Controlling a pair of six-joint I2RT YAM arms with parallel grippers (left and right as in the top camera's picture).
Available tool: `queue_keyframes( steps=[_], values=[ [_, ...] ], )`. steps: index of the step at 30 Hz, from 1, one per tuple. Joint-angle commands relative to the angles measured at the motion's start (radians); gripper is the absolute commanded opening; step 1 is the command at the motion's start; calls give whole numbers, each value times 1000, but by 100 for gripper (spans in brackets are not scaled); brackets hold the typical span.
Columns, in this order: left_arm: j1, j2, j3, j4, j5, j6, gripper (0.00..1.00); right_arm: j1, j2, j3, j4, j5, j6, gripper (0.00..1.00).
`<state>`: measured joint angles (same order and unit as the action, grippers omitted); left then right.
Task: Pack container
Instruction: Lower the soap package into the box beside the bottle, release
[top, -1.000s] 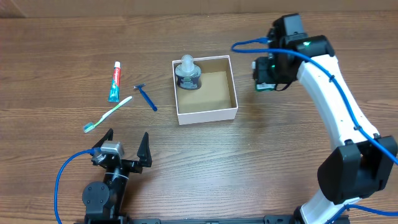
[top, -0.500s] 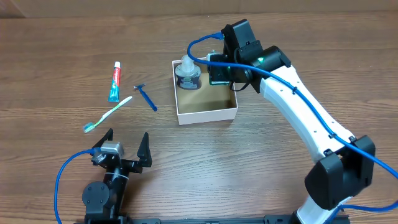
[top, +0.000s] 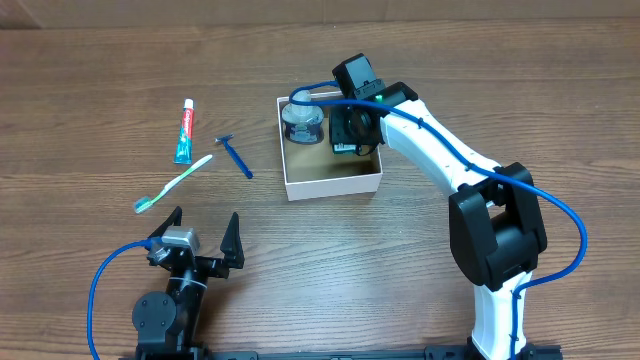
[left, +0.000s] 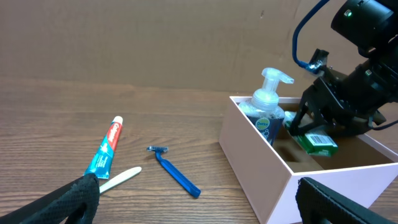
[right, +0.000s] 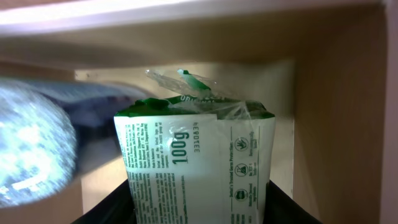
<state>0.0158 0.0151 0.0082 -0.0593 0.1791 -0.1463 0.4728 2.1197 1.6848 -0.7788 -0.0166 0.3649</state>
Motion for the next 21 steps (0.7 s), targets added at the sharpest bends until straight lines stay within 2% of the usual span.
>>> queue_keyframes(
  steps=[1,2,4,5,14,16,21],
  values=[
    [11,-10,-3,0,-3,11,100,3,13,22,27,31,-5,48],
    [11,-10,-3,0,-3,11,100,3,18,22,31,31,-5,48],
    [11,-10,-3,0,-3,11,100,3,20,22,31,31,-6,57],
    [11,-10,-3,0,-3,11,100,3,20,22,31,31,-6,59],
    [11,-10,-3,0,-3,11,100,2,16,40,13,31,-21,61],
    [11,-10,-3,0,-3,11,100,2,4,87,-46,31,-21,62],
    [11,-10,-3,0,-3,11,100,2,-28,336,-335,31,-20,67]
  ],
)
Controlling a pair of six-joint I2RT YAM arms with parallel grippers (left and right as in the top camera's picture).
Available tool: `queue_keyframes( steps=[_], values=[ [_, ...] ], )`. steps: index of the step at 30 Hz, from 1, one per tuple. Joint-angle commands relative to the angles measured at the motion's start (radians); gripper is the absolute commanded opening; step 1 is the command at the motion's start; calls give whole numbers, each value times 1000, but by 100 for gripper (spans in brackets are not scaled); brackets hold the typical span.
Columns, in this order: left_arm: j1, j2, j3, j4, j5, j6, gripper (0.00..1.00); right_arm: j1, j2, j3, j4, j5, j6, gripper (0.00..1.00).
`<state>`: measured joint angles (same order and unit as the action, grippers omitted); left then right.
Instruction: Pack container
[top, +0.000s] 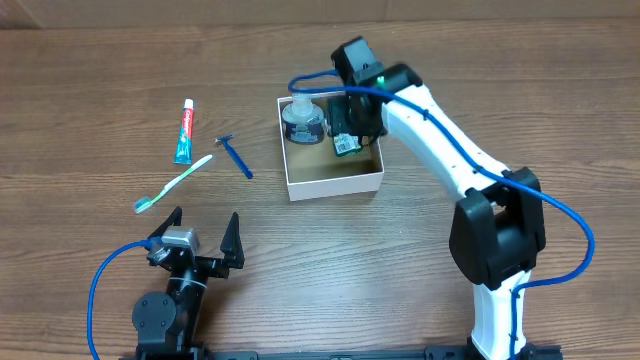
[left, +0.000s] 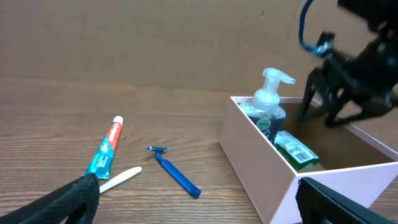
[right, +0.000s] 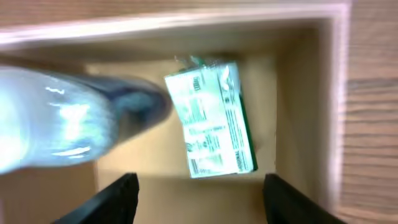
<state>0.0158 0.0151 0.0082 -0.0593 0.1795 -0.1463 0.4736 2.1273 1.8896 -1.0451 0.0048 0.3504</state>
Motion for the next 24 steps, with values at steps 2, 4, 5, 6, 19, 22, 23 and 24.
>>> queue_keyframes(
  steps=[2,4,5,6,19,22,23,24],
  values=[
    [11,-10,-3,0,-3,11,100,1,-48,277,-213,10,-5,69],
    [11,-10,-3,0,-3,11,100,-10,-68,389,-318,19,-5,70],
    [11,-10,-3,0,-3,11,100,-22,-79,433,-363,30,-5,73],
    [11,-10,-3,0,-3,11,100,-44,-96,477,-414,47,-5,76],
    [11,-10,-3,0,-19,12,100,-634,-227,518,-649,77,-6,100],
    [11,-10,-3,20,-29,10,100,-713,-227,518,-647,77,-6,100],
    [11,-10,-3,29,-13,0,100,-726,-227,518,-648,77,-6,100],
    [10,-10,-3,35,33,-14,100,-736,-227,518,-648,76,-6,100]
  ],
)
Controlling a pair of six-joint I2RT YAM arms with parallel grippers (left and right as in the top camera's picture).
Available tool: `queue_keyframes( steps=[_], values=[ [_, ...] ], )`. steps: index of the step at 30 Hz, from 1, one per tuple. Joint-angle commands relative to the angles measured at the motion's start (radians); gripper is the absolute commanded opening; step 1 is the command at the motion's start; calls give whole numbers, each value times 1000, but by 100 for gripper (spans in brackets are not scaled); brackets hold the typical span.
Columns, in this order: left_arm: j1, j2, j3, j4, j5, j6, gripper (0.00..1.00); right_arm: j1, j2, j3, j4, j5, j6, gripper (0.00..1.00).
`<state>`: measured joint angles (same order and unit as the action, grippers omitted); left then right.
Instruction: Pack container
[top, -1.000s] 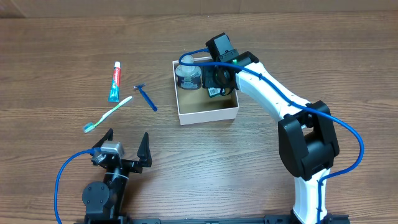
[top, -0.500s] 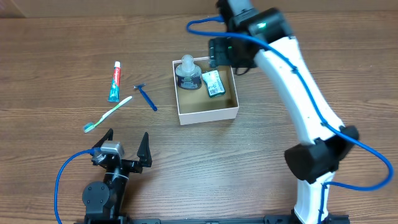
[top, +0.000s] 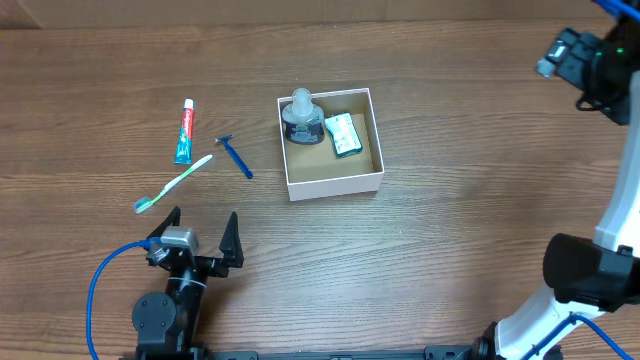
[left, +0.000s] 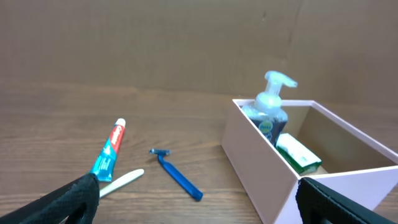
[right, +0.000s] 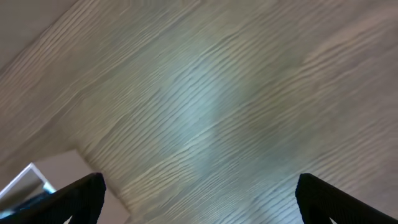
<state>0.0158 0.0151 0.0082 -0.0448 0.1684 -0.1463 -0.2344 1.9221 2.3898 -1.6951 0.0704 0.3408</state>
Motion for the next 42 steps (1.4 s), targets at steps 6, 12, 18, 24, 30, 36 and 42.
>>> queue_keyframes(
  steps=[6,12,18,24,30,36,42],
  values=[
    [10,1,142,-68,297,-14,100,-30,-22,18,3,11,4,100],
    [10,475,743,-594,153,-2,100,-30,-22,18,3,11,4,100],
    [10,1056,1292,-1027,182,61,100,-30,-22,18,3,11,4,100],
    [14,1395,1448,-1121,47,30,100,-30,-22,18,3,11,4,100],
    [42,1560,1448,-925,-159,-63,100,-30,-22,18,3,11,4,100],
    [43,1746,1448,-555,-179,70,100,-30,-22,18,3,11,4,100],
    [63,1940,1448,-518,-179,117,100,-30,-22,18,3,11,4,100]
  ],
)
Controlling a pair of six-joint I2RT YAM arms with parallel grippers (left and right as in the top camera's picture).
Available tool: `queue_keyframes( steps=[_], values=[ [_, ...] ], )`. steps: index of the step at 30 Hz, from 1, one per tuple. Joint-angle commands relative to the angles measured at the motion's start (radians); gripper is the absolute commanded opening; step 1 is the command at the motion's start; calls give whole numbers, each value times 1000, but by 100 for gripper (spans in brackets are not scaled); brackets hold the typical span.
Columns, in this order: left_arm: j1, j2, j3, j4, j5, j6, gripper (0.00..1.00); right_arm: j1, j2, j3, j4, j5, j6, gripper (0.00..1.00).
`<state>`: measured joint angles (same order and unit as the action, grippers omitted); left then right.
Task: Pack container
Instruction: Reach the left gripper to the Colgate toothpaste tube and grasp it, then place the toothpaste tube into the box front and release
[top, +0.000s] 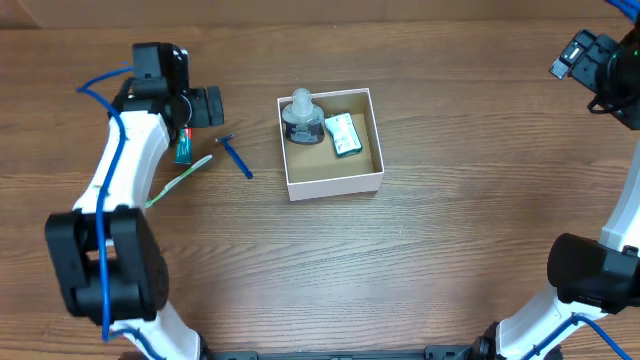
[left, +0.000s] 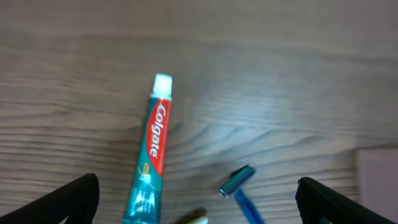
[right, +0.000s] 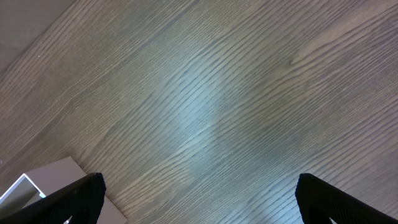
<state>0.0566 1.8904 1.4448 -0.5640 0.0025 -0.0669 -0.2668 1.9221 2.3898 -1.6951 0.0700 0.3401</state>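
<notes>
The white box holds a soap pump bottle and a green packet. Left of it on the table lie a toothpaste tube, a blue razor and a toothbrush. My left gripper hangs open above the toothpaste tube, its fingers spread on either side of tube and razor head; in the overhead view the left gripper covers the tube's cap end. My right gripper is open and empty, high over bare wood at the far right.
The right arm stands at the table's far right edge, well away from the box. A corner of the box shows at the lower left of the right wrist view. The left arm stretches along the table's left side.
My left arm has left its place at the table's front left and now holds its open gripper over the toothpaste tube. The right arm has hardly moved.
First my right gripper was shut on the green packet inside the box. Then it was open above the packet, which lay beside the pump bottle. Then the right arm was at the far right. Now the left gripper is over the toothpaste.
</notes>
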Motion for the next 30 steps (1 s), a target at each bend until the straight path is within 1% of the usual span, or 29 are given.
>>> queue_keyframes(
  steps=[1,6,10,12,13,14,16,17,18,19,20,23,26,27,28,30],
  values=[
    [29,98,11,2,-13,38,100,3,-22,18,3,11,5,100],
    [65,204,11,67,-6,39,100,3,-22,18,3,11,5,100],
    [94,280,11,133,56,58,100,3,-22,18,3,11,5,100],
    [96,305,11,161,58,65,100,3,-22,18,3,11,5,100],
    [96,312,11,172,58,68,97,3,-22,18,3,11,5,100],
    [96,319,11,177,58,68,90,3,-22,18,3,11,5,100],
    [93,326,11,164,58,68,55,3,-22,18,3,11,5,100],
    [91,326,11,144,62,67,35,3,-22,18,3,11,5,100],
    [89,326,11,118,66,62,28,3,-22,18,3,11,5,100],
    [87,326,11,98,70,59,25,3,-22,18,3,11,5,100],
    [86,326,11,78,70,59,25,3,-22,18,3,11,5,100],
    [86,325,11,3,79,28,14,3,-22,18,3,11,5,100],
    [86,317,23,-50,98,-19,9,3,-22,18,3,11,5,100],
    [86,315,40,-75,120,-19,5,3,-22,18,3,11,5,100],
    [86,312,61,-104,136,-19,4,3,-22,18,3,11,5,99],
    [86,303,167,-213,172,-18,4,3,-22,18,3,11,5,100]
  ],
)
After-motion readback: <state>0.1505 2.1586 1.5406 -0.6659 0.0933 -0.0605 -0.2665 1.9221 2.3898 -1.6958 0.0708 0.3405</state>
